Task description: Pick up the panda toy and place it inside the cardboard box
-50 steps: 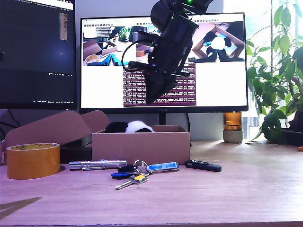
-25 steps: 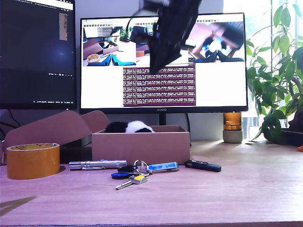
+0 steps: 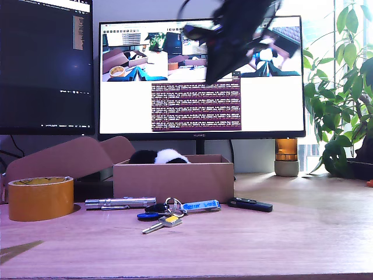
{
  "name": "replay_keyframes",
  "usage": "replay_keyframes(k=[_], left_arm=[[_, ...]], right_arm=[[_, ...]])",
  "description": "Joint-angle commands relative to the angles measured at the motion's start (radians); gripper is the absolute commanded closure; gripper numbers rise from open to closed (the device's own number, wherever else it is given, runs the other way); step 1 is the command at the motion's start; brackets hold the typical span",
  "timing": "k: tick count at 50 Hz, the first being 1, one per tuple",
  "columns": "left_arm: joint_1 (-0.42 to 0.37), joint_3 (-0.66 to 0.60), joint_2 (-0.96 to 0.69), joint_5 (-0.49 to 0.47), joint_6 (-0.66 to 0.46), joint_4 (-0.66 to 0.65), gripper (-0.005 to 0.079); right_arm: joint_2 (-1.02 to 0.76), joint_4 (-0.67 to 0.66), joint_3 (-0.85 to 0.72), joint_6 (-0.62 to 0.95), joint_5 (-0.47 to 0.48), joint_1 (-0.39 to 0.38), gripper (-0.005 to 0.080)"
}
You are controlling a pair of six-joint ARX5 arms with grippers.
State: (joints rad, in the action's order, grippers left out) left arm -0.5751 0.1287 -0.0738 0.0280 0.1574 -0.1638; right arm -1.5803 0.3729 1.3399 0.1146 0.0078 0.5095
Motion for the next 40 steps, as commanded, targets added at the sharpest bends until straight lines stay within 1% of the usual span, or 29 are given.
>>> replay_keyframes(k=[1,8,13,18,27,34,40], left_arm=[[0.003,-0.017,-0.004,0.007,-0.001,0.006,0.0762],[0.003,-0.017,-0.004,0.041,-0.001,0.005,0.0762],[0.014,-0.017,-0.004,0.094,-0.002,0.006,0.0762],[0.042,-0.017,-0.004,0.097,-0.001,0.007,0.0762],[0.13,-0.022,-0.004,0.097,-0.002,0.009,0.0762],[0.211,-0.03,-0.004,0.072,-0.002,0.011,0.0762],[0.277,-0.046,-0.004,0.052,-0.009,0.029,0.0762]], right_arm=[[0.033,-0.035,-0.082,-0.014,0.003,-0.031,0.0759],[0.133,-0.103,-0.257,-0.024,0.005,-0.09,0.0759],[0.201,-0.166,-0.38,-0.039,0.004,-0.127,0.0759],[0.273,-0.207,-0.483,-0.04,0.004,-0.156,0.0759],[0.406,-0.258,-0.632,-0.082,0.004,-0.199,0.0759],[0.497,-0.265,-0.703,-0.084,0.008,-0.23,0.0759],[0.572,-0.28,-0.758,-0.093,0.03,-0.26,0.0759]])
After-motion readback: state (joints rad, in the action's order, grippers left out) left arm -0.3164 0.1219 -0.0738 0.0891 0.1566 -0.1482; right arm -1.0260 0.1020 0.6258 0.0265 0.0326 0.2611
